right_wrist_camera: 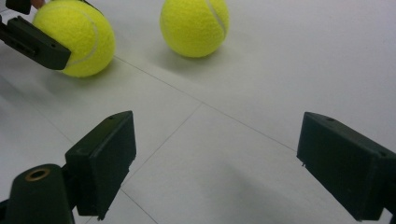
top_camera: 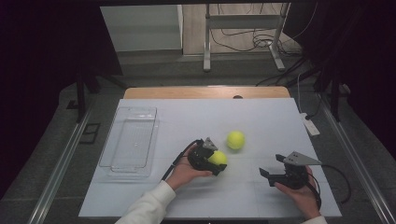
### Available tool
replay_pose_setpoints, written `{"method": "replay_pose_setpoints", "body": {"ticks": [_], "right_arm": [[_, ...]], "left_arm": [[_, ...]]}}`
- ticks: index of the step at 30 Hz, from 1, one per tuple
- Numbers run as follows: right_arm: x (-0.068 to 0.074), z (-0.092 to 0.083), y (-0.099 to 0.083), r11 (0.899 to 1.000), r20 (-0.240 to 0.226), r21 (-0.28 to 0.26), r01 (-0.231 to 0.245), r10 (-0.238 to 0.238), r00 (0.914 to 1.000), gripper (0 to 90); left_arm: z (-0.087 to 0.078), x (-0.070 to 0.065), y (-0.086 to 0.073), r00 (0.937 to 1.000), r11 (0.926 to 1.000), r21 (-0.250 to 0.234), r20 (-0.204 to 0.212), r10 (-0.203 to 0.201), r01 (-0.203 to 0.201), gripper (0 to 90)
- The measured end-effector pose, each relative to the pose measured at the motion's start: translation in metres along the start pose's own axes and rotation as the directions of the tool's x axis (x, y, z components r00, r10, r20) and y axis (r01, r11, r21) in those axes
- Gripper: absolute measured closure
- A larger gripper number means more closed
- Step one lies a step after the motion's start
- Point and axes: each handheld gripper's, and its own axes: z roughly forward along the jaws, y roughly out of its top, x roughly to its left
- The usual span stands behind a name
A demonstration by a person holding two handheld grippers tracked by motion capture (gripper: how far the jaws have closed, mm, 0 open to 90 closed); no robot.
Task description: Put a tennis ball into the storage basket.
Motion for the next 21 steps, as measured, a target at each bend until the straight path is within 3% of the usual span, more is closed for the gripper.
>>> {"method": "replay_pose_setpoints", "body": {"ticks": [21], "right_arm": [[0.0,0.0,0.0,1.0,0.004,0.0,0.003,-0.003,1.0,12.5]], "left_arm": [[-0.02,0.001,0.001,0.9999,0.9982,-0.059,-0.011,-0.006,0.005,26.3]]}}
